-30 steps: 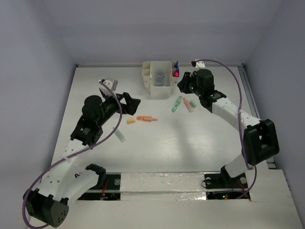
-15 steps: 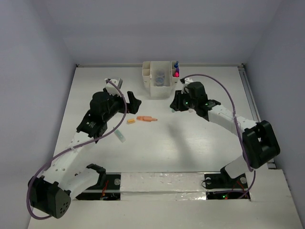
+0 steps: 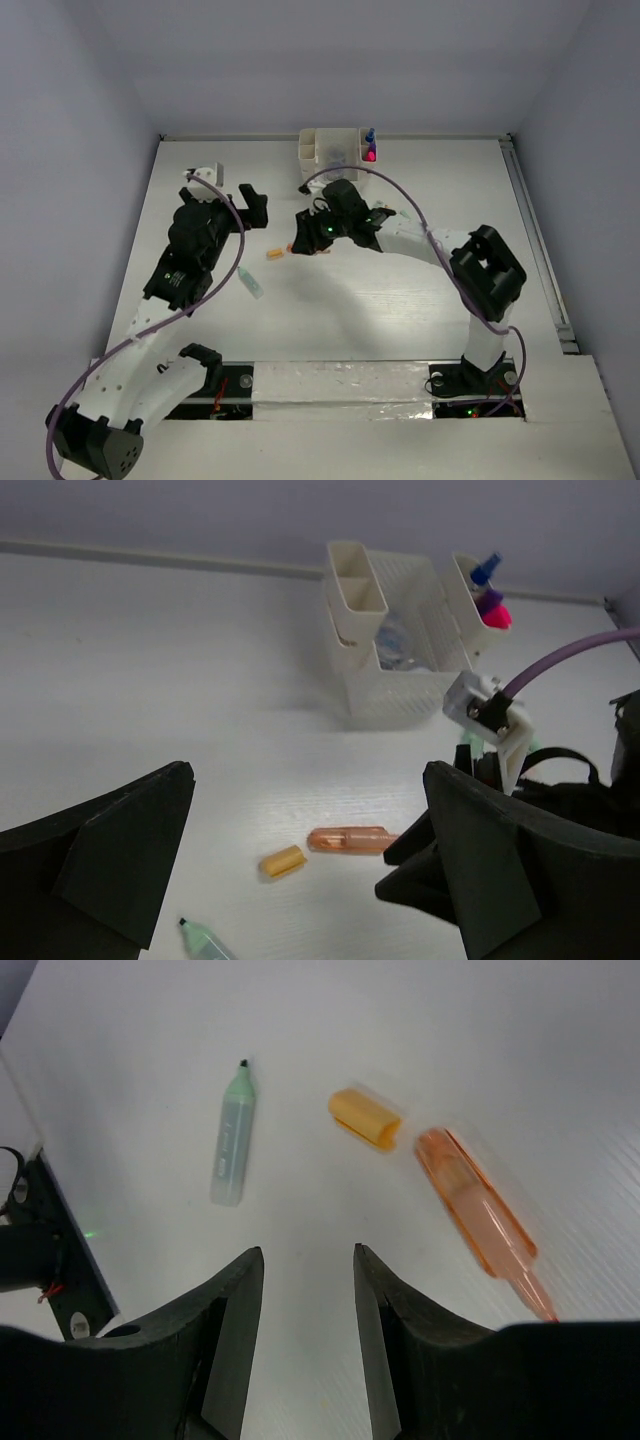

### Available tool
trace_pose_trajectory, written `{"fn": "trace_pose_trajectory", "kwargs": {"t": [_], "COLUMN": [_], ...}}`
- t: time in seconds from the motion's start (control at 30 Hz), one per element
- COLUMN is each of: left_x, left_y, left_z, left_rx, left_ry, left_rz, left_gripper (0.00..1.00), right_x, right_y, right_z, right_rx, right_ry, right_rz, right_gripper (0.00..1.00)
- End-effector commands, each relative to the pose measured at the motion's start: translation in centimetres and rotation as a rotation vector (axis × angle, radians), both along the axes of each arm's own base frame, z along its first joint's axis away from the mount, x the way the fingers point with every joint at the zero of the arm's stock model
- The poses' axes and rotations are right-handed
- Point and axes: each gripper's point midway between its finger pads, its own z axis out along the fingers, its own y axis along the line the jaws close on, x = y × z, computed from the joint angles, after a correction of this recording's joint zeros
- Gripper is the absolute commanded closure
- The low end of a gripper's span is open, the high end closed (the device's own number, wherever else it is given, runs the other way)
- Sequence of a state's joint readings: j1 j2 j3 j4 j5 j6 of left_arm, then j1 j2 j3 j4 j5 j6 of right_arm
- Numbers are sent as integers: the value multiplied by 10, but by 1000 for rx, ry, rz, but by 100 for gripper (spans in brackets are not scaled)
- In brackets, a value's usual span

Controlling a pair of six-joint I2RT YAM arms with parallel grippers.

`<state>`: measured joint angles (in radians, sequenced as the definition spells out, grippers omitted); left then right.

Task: Sort the stationery into containers
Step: Pick up the pen from the center of the board.

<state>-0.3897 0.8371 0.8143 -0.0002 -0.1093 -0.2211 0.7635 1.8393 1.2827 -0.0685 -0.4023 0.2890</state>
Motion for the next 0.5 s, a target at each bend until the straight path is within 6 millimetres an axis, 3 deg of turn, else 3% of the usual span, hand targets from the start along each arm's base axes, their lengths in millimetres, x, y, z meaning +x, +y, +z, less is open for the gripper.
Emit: {"fn": "trace_pose_trajectory", "kwargs": {"t": [0.0,0.1,0.13,0.2,0.23,0.33,0.37,0.43,0.47], "left_x": [1,-3,-4,-8,-10,-12,-13,-13,-14], "left_y": [36,58,66,78,84,86,86,86,86], "left_z": [31,39,42,48,50,55,56,58,59], "left_rx": [-44,-69,-83,-90,-94,-103,-104,-104,-105], "left_ry": [-82,-108,-116,-134,-142,-157,-161,-164,-169], "left_rz": [186,270,303,356,379,378,374,374,374], "left_gripper": [1,1,1,1,1,1,1,1,1], "right_x": [-8,-22,-20,-27,-21,-26,-26,-35,-30], "right_y": [48,64,74,84,91,103,113,119,127], "right_z": [35,5,13,-7,-1,-17,-11,-32,-25], "right_rx": [68,-53,-55,-134,-144,-185,-176,-237,-241], "right_ry": [-83,-52,-75,-87,-120,-114,-135,-131,-163], "right_rz": [119,110,98,87,65,94,101,123,117], "right_gripper": [52,48,46,41,38,37,37,37,37]}}
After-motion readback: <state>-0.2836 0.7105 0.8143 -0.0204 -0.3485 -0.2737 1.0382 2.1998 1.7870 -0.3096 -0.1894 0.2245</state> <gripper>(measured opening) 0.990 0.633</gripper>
